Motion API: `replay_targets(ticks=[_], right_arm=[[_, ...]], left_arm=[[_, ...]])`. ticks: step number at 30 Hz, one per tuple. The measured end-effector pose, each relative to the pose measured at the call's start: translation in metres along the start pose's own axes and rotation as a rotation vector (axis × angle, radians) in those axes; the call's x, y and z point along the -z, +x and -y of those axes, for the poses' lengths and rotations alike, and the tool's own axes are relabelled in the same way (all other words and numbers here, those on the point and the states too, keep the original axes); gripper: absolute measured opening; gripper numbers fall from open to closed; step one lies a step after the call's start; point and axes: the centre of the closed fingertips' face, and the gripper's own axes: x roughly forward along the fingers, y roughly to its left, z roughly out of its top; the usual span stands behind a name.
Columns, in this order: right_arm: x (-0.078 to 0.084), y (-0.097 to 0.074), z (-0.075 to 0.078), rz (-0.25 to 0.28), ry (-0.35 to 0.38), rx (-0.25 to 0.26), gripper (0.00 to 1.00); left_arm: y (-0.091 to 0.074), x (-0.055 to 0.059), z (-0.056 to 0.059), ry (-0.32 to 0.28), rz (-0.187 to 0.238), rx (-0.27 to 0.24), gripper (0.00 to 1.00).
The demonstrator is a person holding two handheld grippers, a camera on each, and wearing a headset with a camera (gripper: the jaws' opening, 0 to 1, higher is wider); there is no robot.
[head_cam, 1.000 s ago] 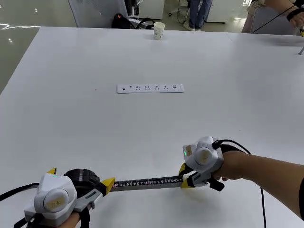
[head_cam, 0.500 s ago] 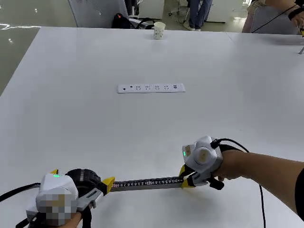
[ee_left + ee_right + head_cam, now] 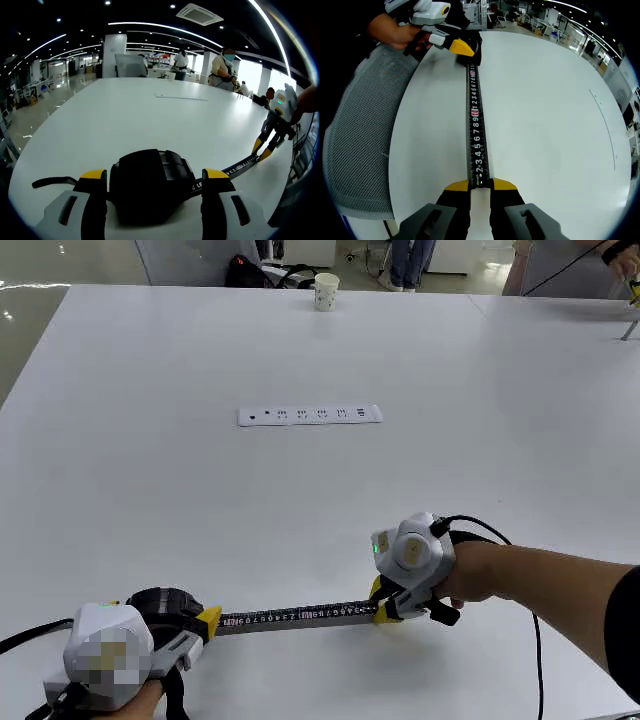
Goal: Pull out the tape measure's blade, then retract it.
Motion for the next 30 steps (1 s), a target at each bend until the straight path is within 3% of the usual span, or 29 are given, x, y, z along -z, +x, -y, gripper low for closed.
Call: replay_targets(ticks=[2, 5, 7, 9, 30], right_arm=[[-0.0006, -0.0006, -0.0001, -0.002, 0.002, 0.000, 0.10], [0.0000, -0.0001, 0.0005, -0.003, 0.012, 0.003, 0.10], [-0.0004, -0.0002, 0.0003, -0.004, 0.029, 0.010, 0.10], [-0.0006, 0.0002, 0.0008, -0.007, 0.035, 0.010, 0.10], [-0.0015, 0.0015, 0.0014, -0.023, 0.039, 0.025, 0.10]], left_arm=[[0.0015, 0.0015, -0.0014, 0.000, -0.021, -0.011, 0.68], [0.0015, -0.0009, -0.0034, -0.025, -0.018, -0.013, 0.65], [0.0009, -0.0044, -0.0043, 0.021, -0.016, -0.024, 0.65], [0.0021, -0.0022, -0.0005, 0.010, -0.028, -0.010, 0.63], [0.0024, 0.0007, -0.0031, 0.035, -0.096, -0.009, 0.61]])
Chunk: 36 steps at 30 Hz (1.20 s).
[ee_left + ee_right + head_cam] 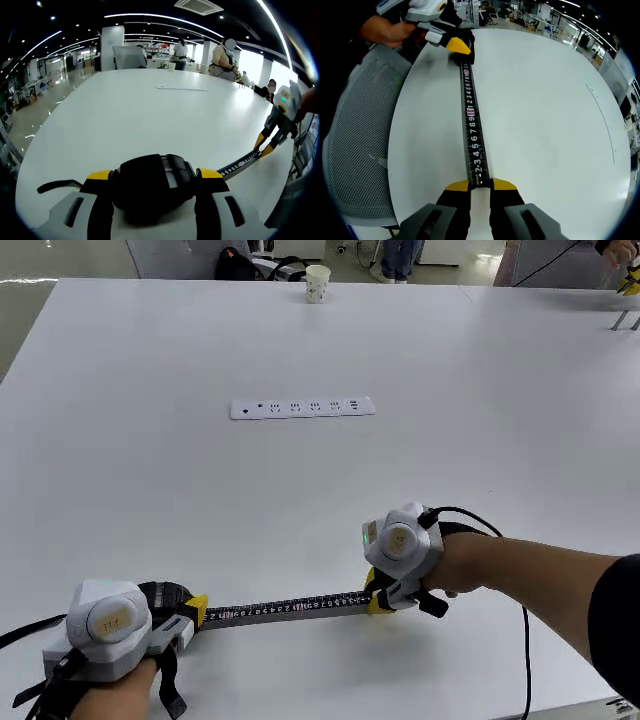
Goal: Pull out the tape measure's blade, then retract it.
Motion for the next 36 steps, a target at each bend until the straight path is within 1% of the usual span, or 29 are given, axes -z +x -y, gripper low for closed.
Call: replay_targets(ticks=[1, 3, 5, 11, 13, 19, 23, 27, 36], right_arm=[[-0.0003, 0.0000, -0.0006, 0.000, -0.019, 0.004, 0.10], [0.0000, 0.0001, 0.0005, 0.006, 0.004, 0.003, 0.10], [-0.0005, -0.0001, 0.0001, 0.005, 0.003, 0.004, 0.09], [-0.0024, 0.0003, -0.0001, -0.017, -0.019, -0.005, 0.10], [-0.0027, 0.0004, 0.0003, -0.012, 0.009, -0.001, 0.10], [-0.0038, 0.0006, 0.0004, 0.005, 0.026, 0.005, 0.10], [-0.0051, 0.0016, 0.0004, -0.004, 0.000, -0.002, 0.10], [-0.0064, 0.0017, 0.0004, 0.007, -0.003, -0.004, 0.10], [-0.0087, 0.0026, -0.0004, -0.001, -0.002, -0.005, 0.10]], left_arm=[[0.0000, 0.0001, 0.0001, 0.001, -0.001, 0.001, 0.61], [0.0002, 0.0004, 0.0001, 0.002, -0.005, 0.002, 0.61], [0.0008, 0.0005, -0.0001, 0.002, -0.011, 0.004, 0.61], [0.0007, 0.0007, -0.0003, 0.003, -0.015, 0.007, 0.61], [0.0007, 0.0009, -0.0001, 0.003, -0.016, 0.008, 0.61], [0.0009, 0.0008, -0.0001, 0.004, -0.016, 0.008, 0.61], [0.0008, 0.0013, -0.0002, 0.005, -0.021, 0.009, 0.61], [0.0007, 0.0015, -0.0003, 0.004, -0.024, 0.010, 0.61], [0.0010, 0.0021, -0.0008, 0.004, -0.032, 0.013, 0.61]])
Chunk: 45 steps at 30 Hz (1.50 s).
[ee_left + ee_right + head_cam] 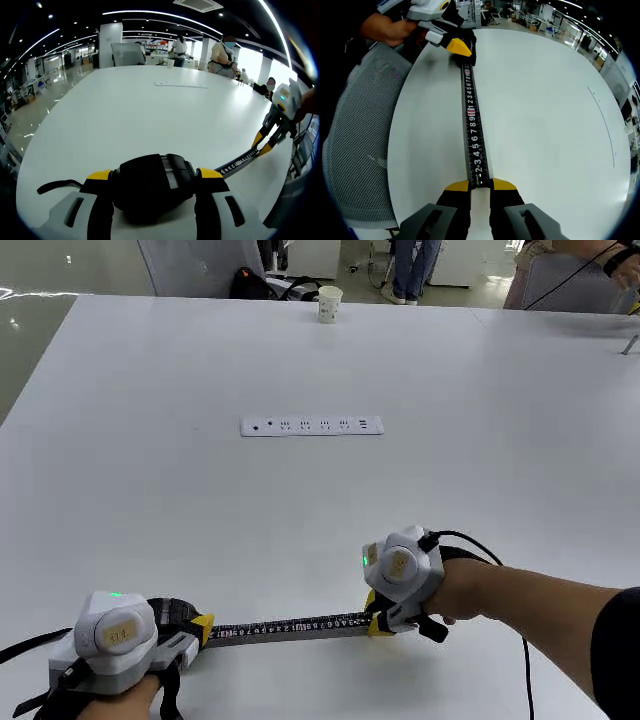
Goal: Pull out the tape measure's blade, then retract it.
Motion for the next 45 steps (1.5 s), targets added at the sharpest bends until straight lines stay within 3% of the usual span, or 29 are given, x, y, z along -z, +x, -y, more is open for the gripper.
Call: replay_targets(ticks=[45], right_arm=[[-0.013, 0.005, 0.000, 0.001, 0.018, -0.005, 0.10]], left_arm=[[0.001, 0.000, 0.000, 0.001, -0.011, 0.003, 0.61]])
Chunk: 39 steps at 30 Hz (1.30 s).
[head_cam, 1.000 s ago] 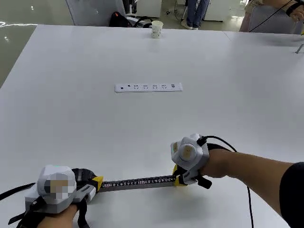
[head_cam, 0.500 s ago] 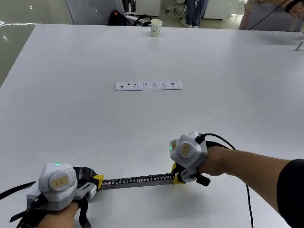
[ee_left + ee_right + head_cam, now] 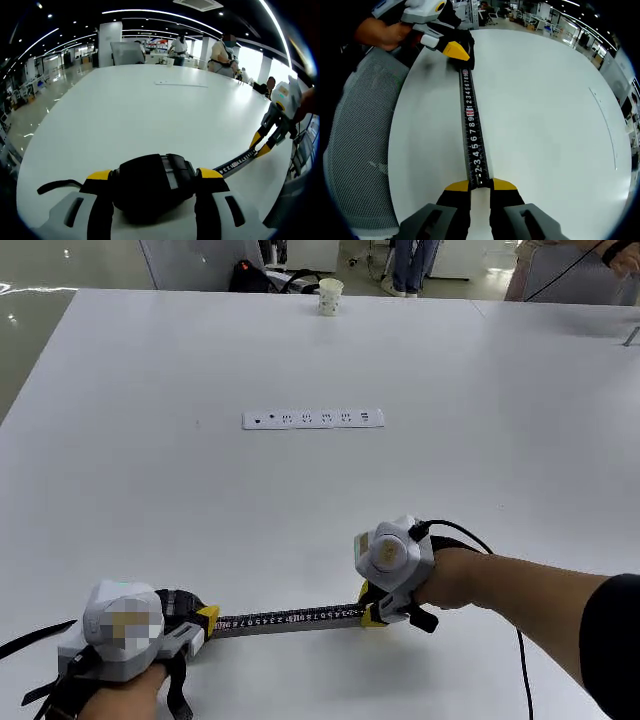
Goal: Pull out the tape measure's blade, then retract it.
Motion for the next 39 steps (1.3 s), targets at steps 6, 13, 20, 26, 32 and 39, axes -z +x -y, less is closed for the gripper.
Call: replay_targets(ticks=[6, 13, 20, 26, 32, 39], right_arm=[[-0.003, 0.001, -0.001, 0.002, -0.006, -0.002, 0.10], [-0.004, 0.002, 0.000, 0.002, -0.006, 0.006, 0.10], [-0.006, 0.003, -0.001, 0.004, 0.001, 0.005, 0.10], [-0.008, 0.003, -0.001, 0.009, 0.003, 0.007, 0.10], [-0.010, 0.003, -0.001, 0.000, 0.010, 0.003, 0.10], [-0.012, 0.004, -0.001, 0.007, 0.007, 0.004, 0.10]], left_arm=[[0.000, 0.000, 0.000, 0.001, 0.003, 0.000, 0.61], [0.000, 0.000, 0.000, 0.003, 0.004, 0.000, 0.61], [0.000, 0.000, 0.001, 0.002, -0.002, 0.001, 0.61], [0.001, 0.000, 0.001, 0.002, -0.005, 0.002, 0.61], [0.000, 0.000, 0.000, -0.001, -0.003, 0.000, 0.61], [0.000, 0.000, 0.000, 0.000, -0.003, 0.000, 0.61]])
